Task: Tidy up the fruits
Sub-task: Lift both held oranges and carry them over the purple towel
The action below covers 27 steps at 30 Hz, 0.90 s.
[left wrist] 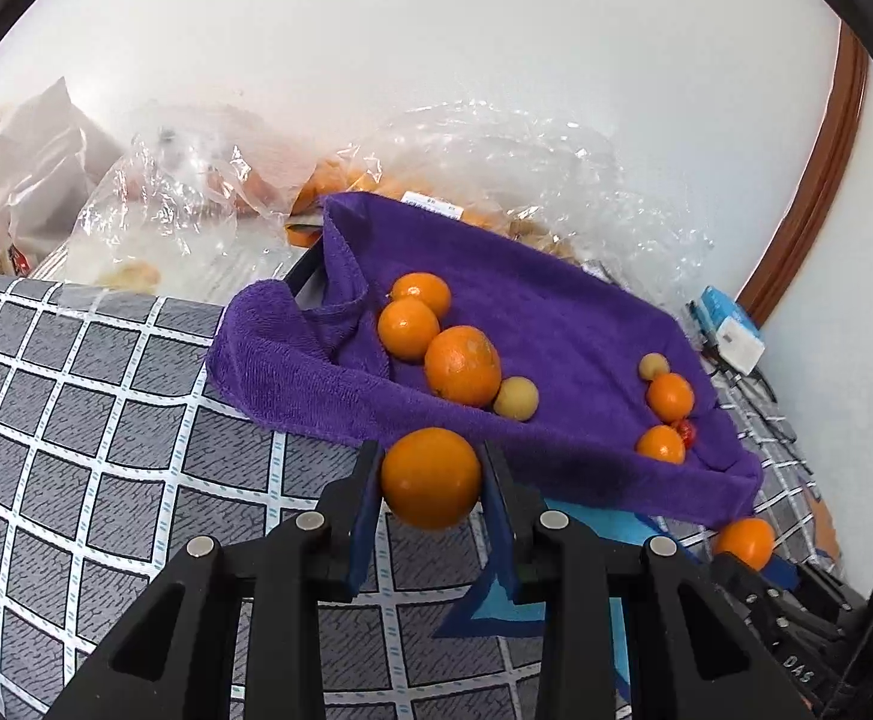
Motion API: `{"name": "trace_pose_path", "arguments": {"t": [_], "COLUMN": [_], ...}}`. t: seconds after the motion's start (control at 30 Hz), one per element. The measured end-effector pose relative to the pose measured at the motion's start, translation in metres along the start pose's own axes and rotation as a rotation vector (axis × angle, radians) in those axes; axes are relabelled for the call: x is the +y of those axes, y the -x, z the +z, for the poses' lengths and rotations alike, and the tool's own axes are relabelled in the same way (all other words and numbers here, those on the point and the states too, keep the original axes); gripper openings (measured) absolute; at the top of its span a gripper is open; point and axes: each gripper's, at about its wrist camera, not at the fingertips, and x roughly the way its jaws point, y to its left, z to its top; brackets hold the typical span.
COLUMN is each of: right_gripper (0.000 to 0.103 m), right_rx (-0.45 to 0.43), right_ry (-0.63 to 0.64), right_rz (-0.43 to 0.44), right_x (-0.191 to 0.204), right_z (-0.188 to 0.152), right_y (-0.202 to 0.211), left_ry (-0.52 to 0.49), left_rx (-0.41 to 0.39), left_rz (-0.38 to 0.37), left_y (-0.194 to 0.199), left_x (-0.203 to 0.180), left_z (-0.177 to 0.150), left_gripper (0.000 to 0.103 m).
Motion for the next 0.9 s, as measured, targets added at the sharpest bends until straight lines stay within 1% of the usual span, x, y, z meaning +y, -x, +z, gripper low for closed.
{"name": "trace_pose_path", "arguments": {"t": [0.1,0.43,0.53,0.77,0.9], "right_gripper": [0.041,0.041,0.041,0.041,0.041], "right_rx": [0.000,0.001,-0.001,-0.009,-0.013], "right_ry": [0.001,0.005,0.002,-0.012,-0.010], "right_rz": [-0.001,0.003,0.007,0.013,0.014], "right_x": [0.000,0.001,0.001,-0.001,0.001], "right_z": [0.000,0.000,0.000,0.001,0.001], "right_y": [0.000,0.000,0.000,0.002,0.002], "left_ry": [0.009,0.070,0.065,0.057,0.065], "left_rx": [-0.019,-0.046,-0.068,-0.089,-0.099], "left_rz": [-0.012,-0.066,-0.058,-0.042,-0.058], "left_y": [0.005,0.016,0.020,0.023,0.028], "left_x": [0.001,0.009,0.009,0.008,0.010], "left_z": [0.001,0.007,0.007,0.009,0.010], "left_gripper": [0.030,0.030,0.030,0.030,0.030]}}
